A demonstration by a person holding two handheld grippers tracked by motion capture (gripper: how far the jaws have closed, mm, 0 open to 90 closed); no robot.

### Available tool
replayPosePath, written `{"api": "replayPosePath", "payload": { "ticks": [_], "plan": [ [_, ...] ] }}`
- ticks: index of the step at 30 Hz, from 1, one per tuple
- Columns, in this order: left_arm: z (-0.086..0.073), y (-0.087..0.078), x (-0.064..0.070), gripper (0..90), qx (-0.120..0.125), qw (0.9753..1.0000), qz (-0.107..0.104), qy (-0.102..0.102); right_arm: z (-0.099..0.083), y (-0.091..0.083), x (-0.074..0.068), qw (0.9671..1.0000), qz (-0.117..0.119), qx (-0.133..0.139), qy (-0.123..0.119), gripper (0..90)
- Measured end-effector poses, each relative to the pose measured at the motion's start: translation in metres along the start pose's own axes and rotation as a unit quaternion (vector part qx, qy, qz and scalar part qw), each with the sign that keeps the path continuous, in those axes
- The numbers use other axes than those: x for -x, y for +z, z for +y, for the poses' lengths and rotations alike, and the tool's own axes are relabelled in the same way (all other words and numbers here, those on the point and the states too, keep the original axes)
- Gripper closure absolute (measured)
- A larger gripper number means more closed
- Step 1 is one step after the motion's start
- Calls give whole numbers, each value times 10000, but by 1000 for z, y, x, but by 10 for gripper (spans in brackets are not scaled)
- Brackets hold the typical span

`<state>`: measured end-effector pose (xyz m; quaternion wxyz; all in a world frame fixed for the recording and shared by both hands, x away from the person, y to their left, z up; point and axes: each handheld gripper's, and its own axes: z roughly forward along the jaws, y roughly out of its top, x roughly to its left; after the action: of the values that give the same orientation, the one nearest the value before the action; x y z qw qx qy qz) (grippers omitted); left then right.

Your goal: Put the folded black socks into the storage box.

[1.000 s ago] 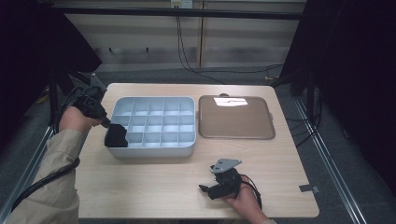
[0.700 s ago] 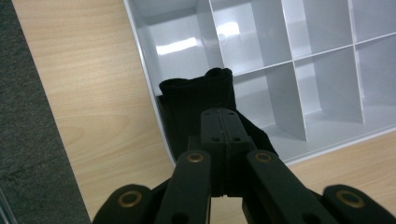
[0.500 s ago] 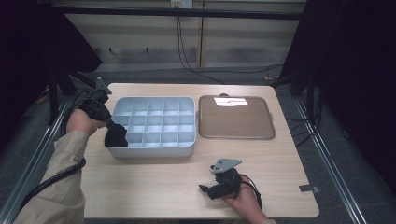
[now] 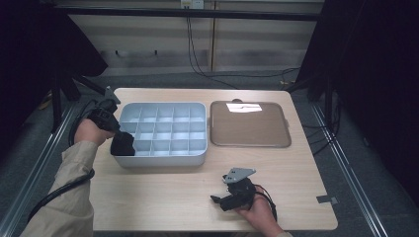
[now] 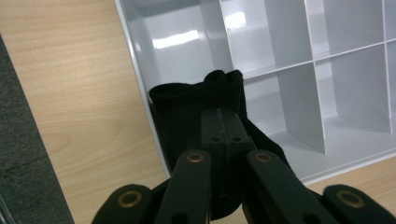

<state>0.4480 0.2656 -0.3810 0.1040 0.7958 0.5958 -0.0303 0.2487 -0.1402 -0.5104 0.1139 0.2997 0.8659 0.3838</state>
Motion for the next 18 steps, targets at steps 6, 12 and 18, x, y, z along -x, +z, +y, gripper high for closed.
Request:
{"api": "replayPosePath", "payload": {
  "ticks": [6, 12, 18],
  "plan": [
    [-1, 9, -3, 900, -53, 10000, -5, -53, 0, 0, 0, 10000, 1, 0, -3, 171],
    [-1, 16, -4, 900, -126, 9999, -29, -94, 0, 0, 0, 10000, 1, -2, -3, 171],
    [-2, 21, -4, 900, -141, 9998, -28, -114, 0, 0, 0, 10000, 3, 1, -3, 171]
  ]
}}
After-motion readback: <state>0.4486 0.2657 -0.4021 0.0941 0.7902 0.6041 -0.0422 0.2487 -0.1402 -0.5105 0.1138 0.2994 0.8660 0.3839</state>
